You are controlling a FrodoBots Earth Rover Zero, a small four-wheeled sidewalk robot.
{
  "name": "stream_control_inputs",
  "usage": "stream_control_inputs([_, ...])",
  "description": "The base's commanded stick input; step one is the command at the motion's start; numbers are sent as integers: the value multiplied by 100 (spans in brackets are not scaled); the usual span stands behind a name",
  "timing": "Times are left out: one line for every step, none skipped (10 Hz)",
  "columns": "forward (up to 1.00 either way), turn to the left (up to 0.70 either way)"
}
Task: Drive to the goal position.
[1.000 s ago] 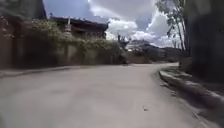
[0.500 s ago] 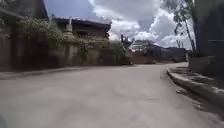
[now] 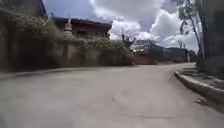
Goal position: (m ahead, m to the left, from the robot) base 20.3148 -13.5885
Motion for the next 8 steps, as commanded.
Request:
stream_control_inputs([100,-39])
stream_control_inputs([100,-39])
stream_control_inputs([100,-30])
stream_control_inputs([100,-8])
stream_control_inputs([100,0])
stream_control_inputs([100,0])
stream_control_inputs([100,0])
stream_control_inputs([100,0])
